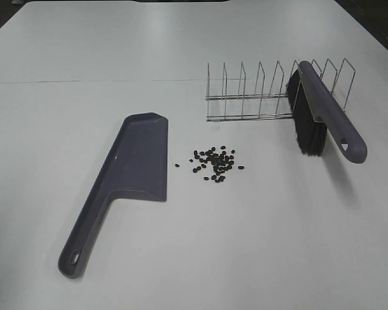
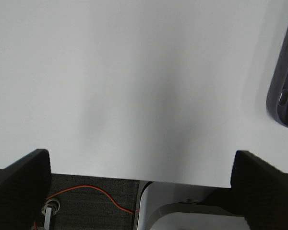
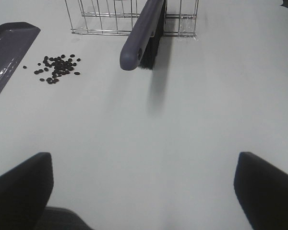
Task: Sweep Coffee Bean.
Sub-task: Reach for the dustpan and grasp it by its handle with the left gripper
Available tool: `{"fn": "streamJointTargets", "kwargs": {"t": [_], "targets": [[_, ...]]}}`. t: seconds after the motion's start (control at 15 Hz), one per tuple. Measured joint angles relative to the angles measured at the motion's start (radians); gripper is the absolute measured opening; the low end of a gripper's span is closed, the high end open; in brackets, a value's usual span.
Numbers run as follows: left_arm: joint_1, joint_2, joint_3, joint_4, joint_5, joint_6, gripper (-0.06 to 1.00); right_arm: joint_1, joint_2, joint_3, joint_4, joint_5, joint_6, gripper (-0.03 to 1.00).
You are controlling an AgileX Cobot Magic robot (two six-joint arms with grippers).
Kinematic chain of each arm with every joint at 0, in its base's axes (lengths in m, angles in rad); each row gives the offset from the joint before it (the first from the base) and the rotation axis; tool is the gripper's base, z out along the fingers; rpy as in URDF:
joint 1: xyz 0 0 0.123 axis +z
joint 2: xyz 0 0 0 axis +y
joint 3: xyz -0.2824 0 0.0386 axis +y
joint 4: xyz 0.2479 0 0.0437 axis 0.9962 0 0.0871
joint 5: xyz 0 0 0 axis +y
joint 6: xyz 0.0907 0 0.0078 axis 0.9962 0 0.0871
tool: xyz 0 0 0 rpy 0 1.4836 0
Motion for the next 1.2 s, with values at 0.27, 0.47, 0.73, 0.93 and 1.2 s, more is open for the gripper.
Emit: {"fn": "streamJointTargets", "kwargs": {"t": [0.27,0.47,0.73,0.93,1.2], "targets": [[0.000,0.177,-0.085,-0.003,-0.032,0.000,0.91,0.000,0.011,0.000,0.000,0.000,0.000,0.94],[0.000,0.280,-0.127,-0.009,-0.053,0.000,0.91,0.000,0.100,0.000,0.001,0.000,0.000,0.94],[0.000,0.340,-0.132,-0.055,-0.088,0.000,0.91,0.000,0.049,0.001,0.007,0.000,-0.010,0.94],[0.000,0.342,-0.160,-0.057,-0.095,0.000,0.91,0.000,0.002,0.001,0.007,0.000,-0.010,0.94],[0.000,0.343,-0.187,-0.084,-0.096,0.000,0.91,0.000,0.002,0.001,0.007,0.000,-0.010,0.94]]}}
